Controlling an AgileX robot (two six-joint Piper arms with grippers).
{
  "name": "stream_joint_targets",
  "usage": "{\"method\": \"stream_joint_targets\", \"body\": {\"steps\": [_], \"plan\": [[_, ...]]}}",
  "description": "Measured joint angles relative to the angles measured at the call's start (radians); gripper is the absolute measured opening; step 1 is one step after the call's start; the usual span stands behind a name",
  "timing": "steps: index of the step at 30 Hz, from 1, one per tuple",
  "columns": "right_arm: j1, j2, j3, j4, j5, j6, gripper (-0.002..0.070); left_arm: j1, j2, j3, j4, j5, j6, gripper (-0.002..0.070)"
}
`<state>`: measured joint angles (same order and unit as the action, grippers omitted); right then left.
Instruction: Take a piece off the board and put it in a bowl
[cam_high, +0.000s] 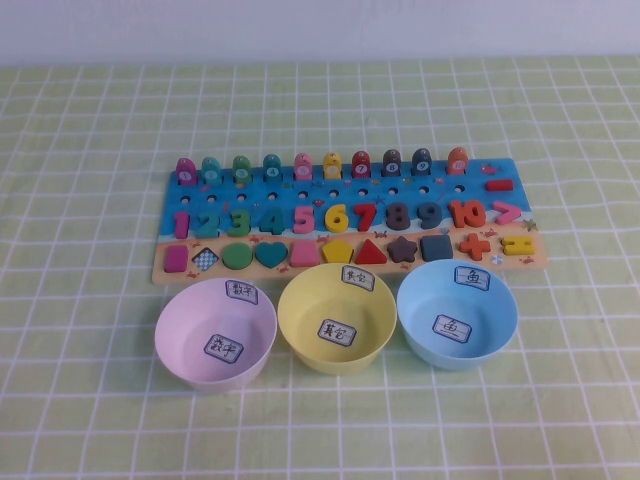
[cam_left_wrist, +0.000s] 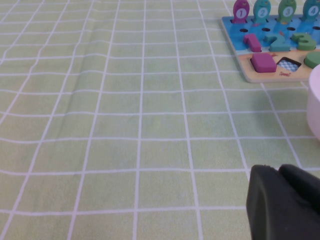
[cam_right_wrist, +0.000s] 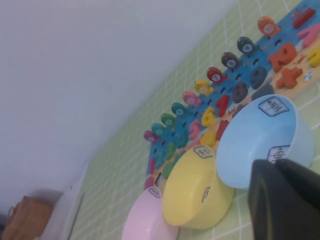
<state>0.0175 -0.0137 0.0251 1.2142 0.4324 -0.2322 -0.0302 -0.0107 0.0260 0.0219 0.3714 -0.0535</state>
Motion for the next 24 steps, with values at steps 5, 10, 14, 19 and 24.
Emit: {"method": "stream_joint_targets", "body": {"steps": [5,10,14,19,24], "plan": [[0.000,0.023,-0.050,-0.028,0.016,-0.019,-0.0019,0.000,0.000,0.000,0.000,0.000,0.000,-0.0005],[0.000,0.215,-0.280,-0.313,0.140,-0.024,-0.0019,0.000,0.000,0.000,0.000,0.000,0.000,-0.0005],[0.000,0.375,-0.434,-0.404,0.179,-0.034,-0.0019,0.000,0.000,0.000,0.000,0.000,0.000,-0.0005],[0.000,0.539,-0.551,-0.403,0.244,-0.126,-0.0019,0.000,0.000,0.000,0.000,0.000,0.000,-0.0005],[0.000,0.748,-0.708,-0.440,0.394,-0.252,-0.0019,0.000,0.000,0.000,0.000,0.000,0.000,-0.0005]]}}
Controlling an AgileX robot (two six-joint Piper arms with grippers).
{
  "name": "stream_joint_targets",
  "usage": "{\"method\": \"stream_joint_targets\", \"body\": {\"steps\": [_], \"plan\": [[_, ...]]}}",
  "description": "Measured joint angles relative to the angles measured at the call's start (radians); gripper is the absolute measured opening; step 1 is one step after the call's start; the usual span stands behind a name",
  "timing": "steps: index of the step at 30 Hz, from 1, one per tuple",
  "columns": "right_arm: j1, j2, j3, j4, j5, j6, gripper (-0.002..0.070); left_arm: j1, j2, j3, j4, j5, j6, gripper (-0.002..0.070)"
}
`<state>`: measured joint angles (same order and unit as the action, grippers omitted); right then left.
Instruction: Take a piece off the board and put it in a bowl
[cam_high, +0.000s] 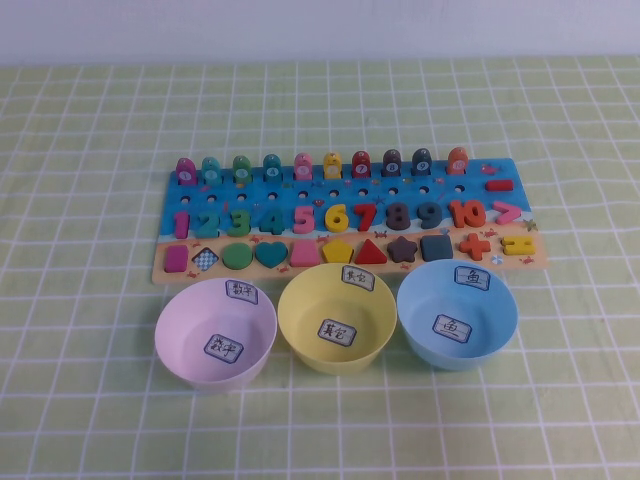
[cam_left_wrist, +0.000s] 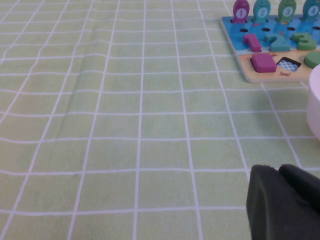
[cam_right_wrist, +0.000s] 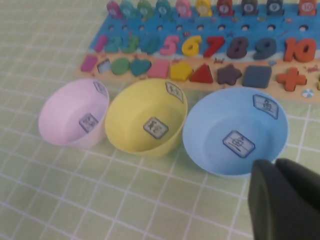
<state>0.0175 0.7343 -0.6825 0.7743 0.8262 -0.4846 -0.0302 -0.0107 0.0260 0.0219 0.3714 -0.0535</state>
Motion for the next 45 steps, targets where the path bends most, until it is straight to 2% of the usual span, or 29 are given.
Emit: {"method": "stream_joint_targets", "body": {"steps": [6,14,20,31,38,42,45], "plan": [[0.000,0.253,-0.219,-0.138,0.159,0.019,-0.0019,0.000,0.000,0.000,0.000,0.000,0.000,-0.0005],[0.015,0.594,-0.559,-0.417,0.392,0.247,-0.0019,0.000,0.000,0.000,0.000,0.000,0.000,-0.0005],[0.128,0.817,-0.800,-0.658,0.406,0.381,-0.0019,0.000,0.000,0.000,0.000,0.000,0.000,-0.0005],[0.295,1.194,-1.210,-0.823,0.411,0.408,-0.0019,0.000,0.000,0.000,0.000,0.000,0.000,-0.0005],[0.320,1.353,-1.423,-0.836,0.413,0.342,-0.0019,0.000,0.000,0.000,0.000,0.000,0.000,-0.0005],[0.322,1.422,-1.514,-0.910,0.413,0.357,-0.0010,0.000,0.000,0.000,0.000,0.000,0.000,-0.0005],[0.322,1.483,-1.565,-0.962,0.413,0.387,0.0041,0.000,0.000,0.000,0.000,0.000,0.000,-0.0005]]}}
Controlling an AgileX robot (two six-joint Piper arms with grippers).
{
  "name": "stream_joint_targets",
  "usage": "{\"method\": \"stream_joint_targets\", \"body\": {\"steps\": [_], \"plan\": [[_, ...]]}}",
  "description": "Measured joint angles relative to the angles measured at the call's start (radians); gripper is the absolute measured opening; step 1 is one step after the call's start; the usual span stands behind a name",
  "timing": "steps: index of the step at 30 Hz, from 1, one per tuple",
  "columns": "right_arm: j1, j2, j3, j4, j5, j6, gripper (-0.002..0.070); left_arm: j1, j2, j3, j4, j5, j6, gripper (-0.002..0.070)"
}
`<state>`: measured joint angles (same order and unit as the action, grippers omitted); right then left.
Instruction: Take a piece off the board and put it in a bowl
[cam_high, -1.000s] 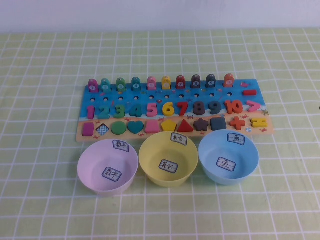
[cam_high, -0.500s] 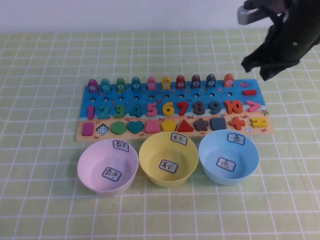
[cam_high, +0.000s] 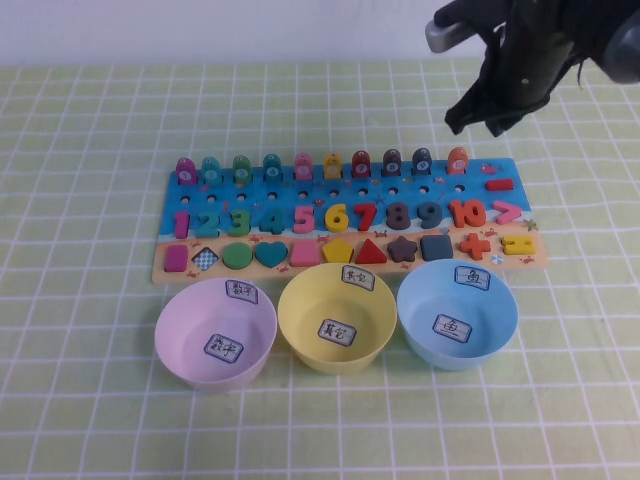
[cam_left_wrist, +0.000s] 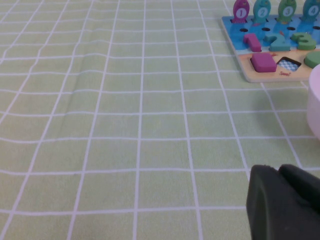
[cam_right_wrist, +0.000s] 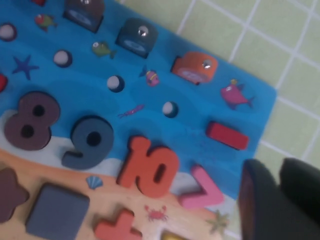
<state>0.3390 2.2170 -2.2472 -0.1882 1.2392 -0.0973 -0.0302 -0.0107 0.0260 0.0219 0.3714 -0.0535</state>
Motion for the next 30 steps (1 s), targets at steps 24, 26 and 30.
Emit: {"method": "stream_joint_targets", "body": {"steps": [24,26,30], "plan": [[-0.024,0.153,-0.029,0.077,-0.183,0.257,0.0399,0.000,0.000,0.000,0.000,0.000,0.000,-0.0005],[-0.029,0.155,-0.029,0.079,-0.197,0.257,0.0399,0.000,0.000,0.000,0.000,0.000,0.000,-0.0005],[-0.041,0.163,-0.029,0.085,-0.232,0.265,0.0399,0.000,0.000,0.000,0.000,0.000,0.000,-0.0005]]}}
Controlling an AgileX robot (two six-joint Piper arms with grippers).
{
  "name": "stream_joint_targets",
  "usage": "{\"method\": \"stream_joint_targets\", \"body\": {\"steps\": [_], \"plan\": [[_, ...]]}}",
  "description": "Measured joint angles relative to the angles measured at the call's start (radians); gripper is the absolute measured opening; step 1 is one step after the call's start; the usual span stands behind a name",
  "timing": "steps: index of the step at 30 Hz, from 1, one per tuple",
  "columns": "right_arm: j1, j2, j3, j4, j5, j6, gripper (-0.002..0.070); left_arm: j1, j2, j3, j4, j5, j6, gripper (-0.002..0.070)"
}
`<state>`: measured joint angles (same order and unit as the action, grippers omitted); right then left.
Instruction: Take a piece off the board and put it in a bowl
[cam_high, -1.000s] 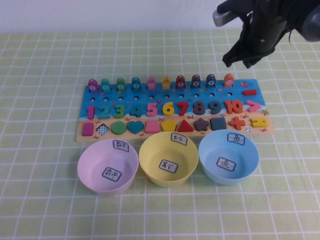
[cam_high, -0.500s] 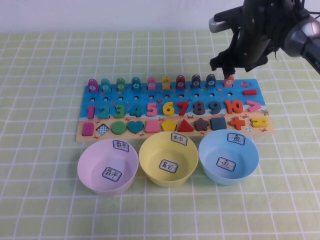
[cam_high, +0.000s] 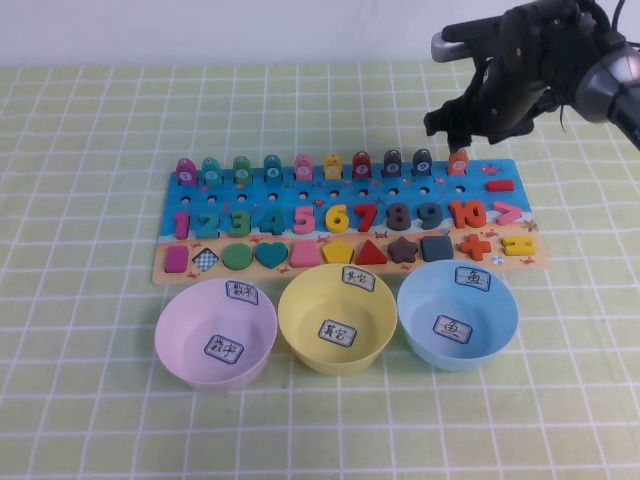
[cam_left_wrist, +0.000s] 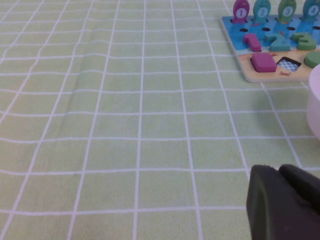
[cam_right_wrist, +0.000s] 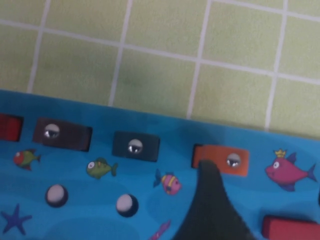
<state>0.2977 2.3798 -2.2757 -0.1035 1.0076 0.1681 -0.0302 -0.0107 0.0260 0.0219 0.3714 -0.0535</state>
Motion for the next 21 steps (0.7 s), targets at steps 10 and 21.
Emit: {"method": "stream_joint_targets", "body": {"steps": [10,21], "plan": [[-0.002,0.043,0.000,0.013,-0.044,0.003,0.0399,0.000,0.000,0.000,0.000,0.000,0.000,-0.0005],[-0.002,0.078,0.000,0.027,-0.093,0.003,0.0360,0.000,0.000,0.000,0.000,0.000,0.000,-0.0005]]}}
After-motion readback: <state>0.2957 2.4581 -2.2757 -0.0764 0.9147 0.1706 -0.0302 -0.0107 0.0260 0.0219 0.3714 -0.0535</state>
